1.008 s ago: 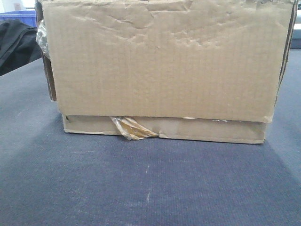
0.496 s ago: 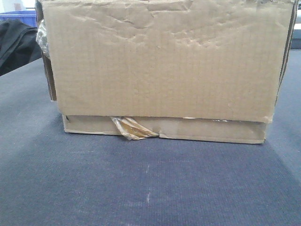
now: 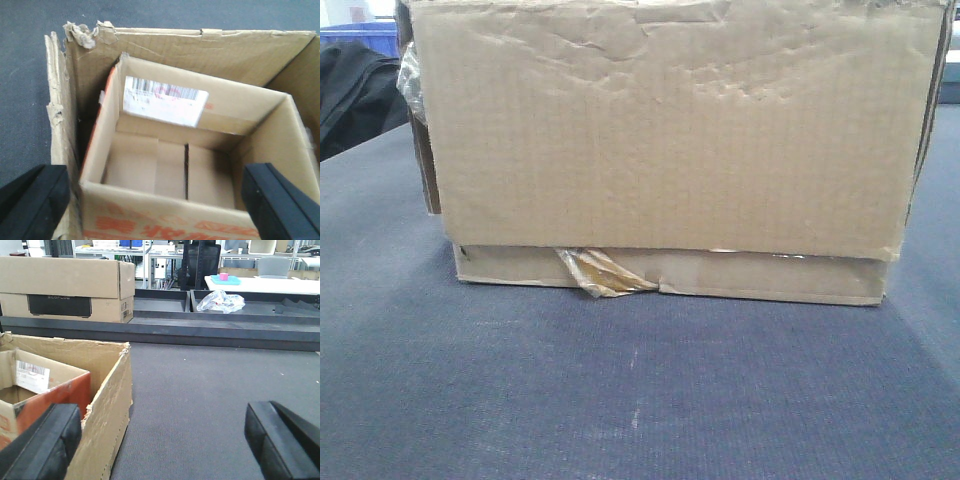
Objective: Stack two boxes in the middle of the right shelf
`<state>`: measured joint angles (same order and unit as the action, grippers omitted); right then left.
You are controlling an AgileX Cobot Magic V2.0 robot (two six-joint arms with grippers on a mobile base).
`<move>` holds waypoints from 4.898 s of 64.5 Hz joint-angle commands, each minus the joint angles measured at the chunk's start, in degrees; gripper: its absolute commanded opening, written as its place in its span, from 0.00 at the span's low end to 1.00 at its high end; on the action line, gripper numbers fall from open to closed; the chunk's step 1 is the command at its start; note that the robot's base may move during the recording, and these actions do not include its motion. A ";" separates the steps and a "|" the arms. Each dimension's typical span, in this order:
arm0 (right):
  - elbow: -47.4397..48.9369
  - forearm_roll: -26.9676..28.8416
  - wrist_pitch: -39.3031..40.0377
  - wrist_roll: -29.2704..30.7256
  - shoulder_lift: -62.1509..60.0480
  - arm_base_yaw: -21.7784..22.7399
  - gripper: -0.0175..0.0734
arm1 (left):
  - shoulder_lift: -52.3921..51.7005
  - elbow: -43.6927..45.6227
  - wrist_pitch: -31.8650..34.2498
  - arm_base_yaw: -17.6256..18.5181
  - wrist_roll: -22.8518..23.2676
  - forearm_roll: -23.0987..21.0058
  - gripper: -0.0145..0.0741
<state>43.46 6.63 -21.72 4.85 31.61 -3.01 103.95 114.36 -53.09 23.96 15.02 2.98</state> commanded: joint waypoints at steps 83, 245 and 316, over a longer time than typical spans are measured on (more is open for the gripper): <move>47.88 7.70 -44.19 2.84 58.19 -6.87 0.82 | -3.68 -6.83 -16.88 -7.87 -15.02 -3.80 0.85; 58.95 6.70 -30.17 2.73 46.41 -8.09 0.02 | -19.02 -0.12 -5.45 -6.93 -12.86 -2.98 0.04; 58.95 6.70 -30.16 2.73 46.51 -8.09 0.02 | -19.02 -0.12 -5.45 -6.93 -12.86 -2.98 0.04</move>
<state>101.65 14.26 -54.85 6.81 78.86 -11.43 85.87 113.78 -61.29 17.08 2.61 -0.91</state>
